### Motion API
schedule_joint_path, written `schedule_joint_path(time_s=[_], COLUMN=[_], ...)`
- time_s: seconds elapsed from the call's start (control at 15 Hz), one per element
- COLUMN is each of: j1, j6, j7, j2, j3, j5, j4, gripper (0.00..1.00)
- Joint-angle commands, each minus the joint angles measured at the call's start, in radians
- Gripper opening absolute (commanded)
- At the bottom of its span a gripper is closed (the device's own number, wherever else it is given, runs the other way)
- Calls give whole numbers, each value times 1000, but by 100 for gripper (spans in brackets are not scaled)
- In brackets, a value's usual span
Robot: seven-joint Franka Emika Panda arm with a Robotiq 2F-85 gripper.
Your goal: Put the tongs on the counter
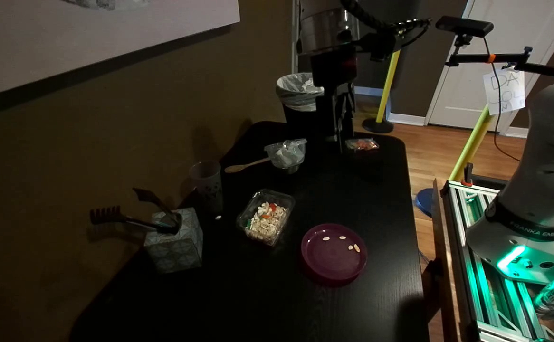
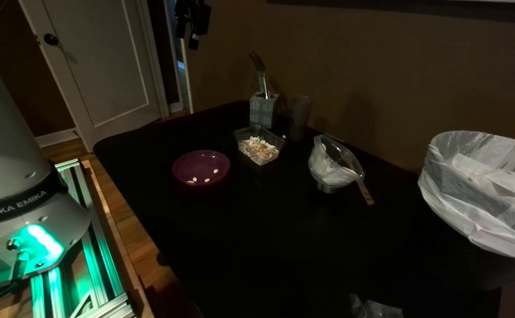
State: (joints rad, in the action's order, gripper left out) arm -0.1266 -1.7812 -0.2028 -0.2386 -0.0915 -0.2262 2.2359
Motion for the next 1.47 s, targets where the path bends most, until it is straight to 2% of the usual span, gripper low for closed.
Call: schedule_joint_path(time_s=[0.0,0.4,0.93,1.13,1.27,1.33,1.4], j1=[11,8,2,3,-1,-2,-2], j6=[-23,-188,-406,-492,-491,-486,-487], j7=[10,6,-37,-55,-11,-24,-23], j2=[4,46,159,206,242,199,209], j3=[-10,-23,-59,-54,-46,-48,-47], j5=[-6,20,159,175,109,140,139], j4=[0,3,-17,-27,-48,-17,-21], gripper=[100,100,100,100,100,100,100])
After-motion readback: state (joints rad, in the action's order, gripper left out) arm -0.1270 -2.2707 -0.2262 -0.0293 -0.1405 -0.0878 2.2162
